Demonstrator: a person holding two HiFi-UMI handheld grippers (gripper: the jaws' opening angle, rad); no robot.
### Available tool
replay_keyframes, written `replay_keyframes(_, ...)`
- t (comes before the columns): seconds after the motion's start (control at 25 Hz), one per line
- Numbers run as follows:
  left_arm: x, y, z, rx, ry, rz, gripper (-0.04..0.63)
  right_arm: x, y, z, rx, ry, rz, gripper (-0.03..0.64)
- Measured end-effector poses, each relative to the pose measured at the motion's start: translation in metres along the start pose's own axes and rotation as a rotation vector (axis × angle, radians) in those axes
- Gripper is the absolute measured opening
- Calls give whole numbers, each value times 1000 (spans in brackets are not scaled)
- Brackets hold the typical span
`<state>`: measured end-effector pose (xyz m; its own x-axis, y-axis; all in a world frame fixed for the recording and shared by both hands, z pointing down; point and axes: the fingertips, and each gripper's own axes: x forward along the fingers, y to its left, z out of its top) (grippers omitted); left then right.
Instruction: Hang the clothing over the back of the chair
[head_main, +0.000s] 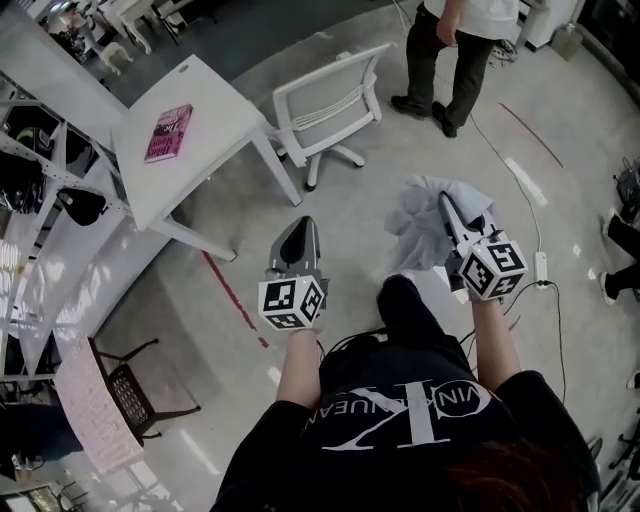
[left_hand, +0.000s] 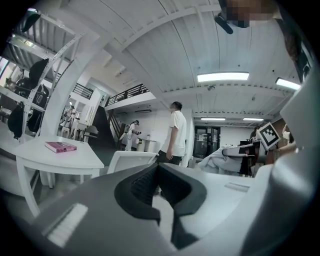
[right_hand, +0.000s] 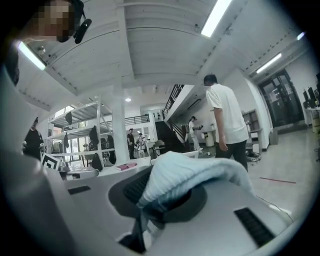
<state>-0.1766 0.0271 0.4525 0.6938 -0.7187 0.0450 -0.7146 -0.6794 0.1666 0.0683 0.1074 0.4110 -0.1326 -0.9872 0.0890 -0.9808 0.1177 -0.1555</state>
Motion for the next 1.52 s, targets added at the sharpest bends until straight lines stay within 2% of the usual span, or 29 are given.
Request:
replay_keyframes(0.32, 35, 38, 7, 4, -16, 69, 11, 64, -9, 3, 2, -1, 70, 57)
replay_keyframes(0.76, 126, 77, 32, 12, -12, 137, 11, 167, -33, 25, -38, 40, 222, 57)
replay_keyframes(1.28, 223, 106, 44, 18, -18, 221, 11, 272, -75, 40, -100, 77, 374, 57)
replay_keyframes(1.52, 246, 114, 47, 23, -25, 267, 11, 304, -83, 41, -118, 79, 441, 57)
